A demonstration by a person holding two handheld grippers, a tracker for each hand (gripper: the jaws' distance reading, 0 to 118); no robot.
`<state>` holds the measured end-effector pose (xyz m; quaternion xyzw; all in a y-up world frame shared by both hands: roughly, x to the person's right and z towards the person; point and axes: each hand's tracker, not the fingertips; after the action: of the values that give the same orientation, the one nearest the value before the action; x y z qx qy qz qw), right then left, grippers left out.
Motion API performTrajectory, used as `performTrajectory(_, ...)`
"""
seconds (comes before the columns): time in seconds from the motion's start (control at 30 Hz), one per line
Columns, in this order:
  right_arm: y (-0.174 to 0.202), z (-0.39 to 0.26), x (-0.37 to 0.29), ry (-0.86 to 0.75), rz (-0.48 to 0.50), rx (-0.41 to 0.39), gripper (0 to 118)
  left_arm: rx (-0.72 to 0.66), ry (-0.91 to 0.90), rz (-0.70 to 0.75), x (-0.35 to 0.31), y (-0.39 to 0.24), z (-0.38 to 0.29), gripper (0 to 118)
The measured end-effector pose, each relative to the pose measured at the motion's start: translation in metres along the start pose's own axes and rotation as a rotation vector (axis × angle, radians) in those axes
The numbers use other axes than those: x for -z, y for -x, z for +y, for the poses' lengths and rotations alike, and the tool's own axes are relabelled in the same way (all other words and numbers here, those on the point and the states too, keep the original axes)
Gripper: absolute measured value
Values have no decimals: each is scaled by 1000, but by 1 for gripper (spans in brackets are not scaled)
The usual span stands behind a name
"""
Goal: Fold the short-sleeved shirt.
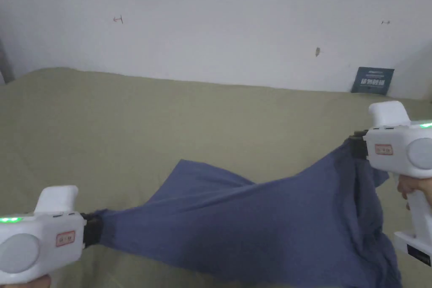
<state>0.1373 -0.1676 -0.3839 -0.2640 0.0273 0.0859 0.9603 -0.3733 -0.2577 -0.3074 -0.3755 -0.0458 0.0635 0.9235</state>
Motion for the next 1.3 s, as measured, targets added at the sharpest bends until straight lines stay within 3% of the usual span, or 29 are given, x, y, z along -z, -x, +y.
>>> performTrajectory(0.27,-38,70,-111,-228,-119,50,9,67,-194,11,-61,-40,114,5)
performTrajectory(0.5,-60,121,-149,-319,-180,113,9,132,-292,77,-91,-78,207,4)
performTrajectory(0.83,-67,189,-113,-353,-236,151,9,119,-361,187,-90,-97,288,4)
performTrajectory(1.3,-82,290,-20,-380,-316,97,9,140,-433,289,-38,-120,384,4)
